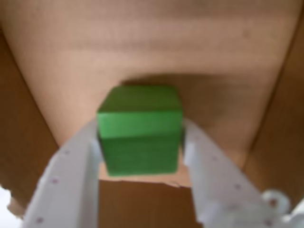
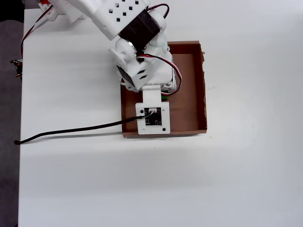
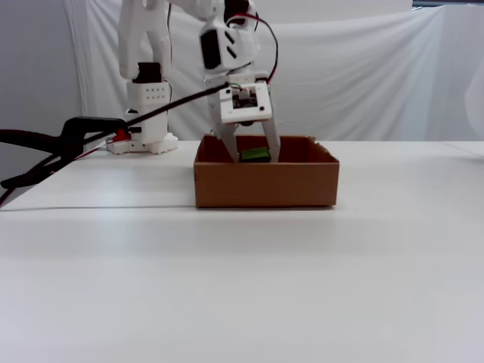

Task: Grasp a green cube and put it in a box.

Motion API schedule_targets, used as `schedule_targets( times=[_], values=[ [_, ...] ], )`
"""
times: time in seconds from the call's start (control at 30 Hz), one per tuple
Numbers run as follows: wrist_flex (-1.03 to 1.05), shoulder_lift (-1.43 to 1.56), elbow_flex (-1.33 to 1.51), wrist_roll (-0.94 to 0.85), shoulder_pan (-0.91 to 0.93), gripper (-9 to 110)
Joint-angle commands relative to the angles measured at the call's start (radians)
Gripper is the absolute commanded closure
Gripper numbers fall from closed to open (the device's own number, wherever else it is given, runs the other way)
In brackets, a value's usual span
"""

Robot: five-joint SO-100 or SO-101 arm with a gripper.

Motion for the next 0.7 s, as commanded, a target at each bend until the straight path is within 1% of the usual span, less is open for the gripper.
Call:
schedule_targets(
  times=[0.0,0.17,0.27,0.4,0.53,0.67],
  values=[
    [-0.014,0.008,-0.008,0.005,-0.017,88],
    [-0.015,-0.005,-0.008,0.008,-0.026,88],
    [-0.008,0.000,-0.006,0.009,-0.025,82],
    [-0.005,0.026,-0.005,0.009,0.000,81],
    [0.028,0.087,-0.006,0.009,0.061,80],
    [0.091,0.233,0.025,0.006,0.178,80]
  ],
)
